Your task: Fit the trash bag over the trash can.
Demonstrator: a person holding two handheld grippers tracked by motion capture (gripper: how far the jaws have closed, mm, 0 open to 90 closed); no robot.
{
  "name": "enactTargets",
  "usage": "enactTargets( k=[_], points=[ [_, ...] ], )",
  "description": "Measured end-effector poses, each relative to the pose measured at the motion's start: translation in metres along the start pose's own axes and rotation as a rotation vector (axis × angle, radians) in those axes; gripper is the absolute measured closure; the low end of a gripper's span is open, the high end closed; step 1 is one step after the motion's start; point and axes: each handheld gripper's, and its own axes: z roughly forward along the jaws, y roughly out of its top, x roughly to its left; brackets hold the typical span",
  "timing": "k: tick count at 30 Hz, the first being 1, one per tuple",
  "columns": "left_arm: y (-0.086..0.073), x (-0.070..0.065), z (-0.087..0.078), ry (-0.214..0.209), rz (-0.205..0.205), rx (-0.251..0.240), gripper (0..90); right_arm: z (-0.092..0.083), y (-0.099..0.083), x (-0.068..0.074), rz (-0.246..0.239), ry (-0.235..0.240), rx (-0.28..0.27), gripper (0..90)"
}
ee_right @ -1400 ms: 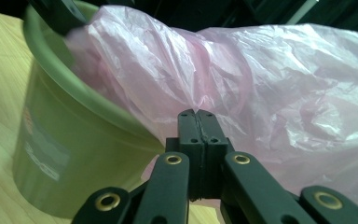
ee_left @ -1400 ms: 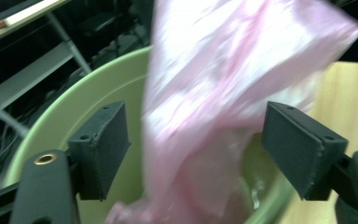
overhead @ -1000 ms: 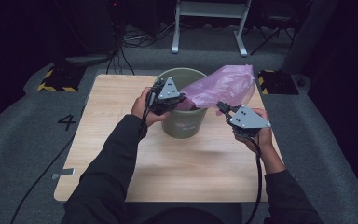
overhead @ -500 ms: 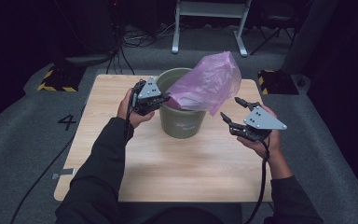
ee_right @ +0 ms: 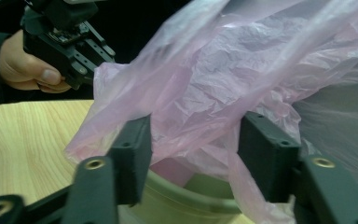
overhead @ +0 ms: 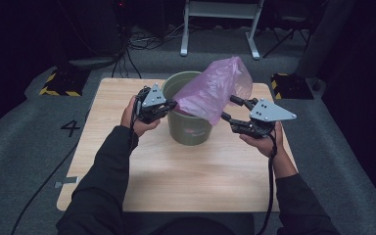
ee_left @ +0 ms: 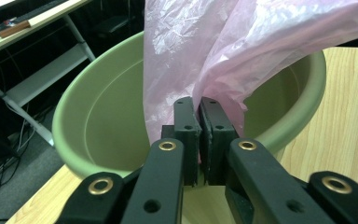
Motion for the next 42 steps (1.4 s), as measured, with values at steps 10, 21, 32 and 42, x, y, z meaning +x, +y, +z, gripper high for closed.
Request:
enactTargets(
  k=[10,21,32,42],
  points=[
    [-0.007,0.001,-0.012,-0.012,-0.024,-0.035,74.9,0.009,0.003,0.006,-0.045,-0.010,0.027,87.7],
    [0.006,-0.018,-0.032,0.014,-0.070,-0.097,21.1,0.008,0.004,0.010,-0.077,-0.002,0.040,90.0],
    [0.038,-0.064,-0.024,-0.070,-0.009,-0.099,19.3,0.012,0.001,0.013,-0.093,-0.006,0.063,90.0],
    [0.064,-0.089,-0.010,-0.090,0.021,-0.107,21.7,0.011,-0.001,0.015,-0.116,-0.012,0.079,90.0]
  ],
)
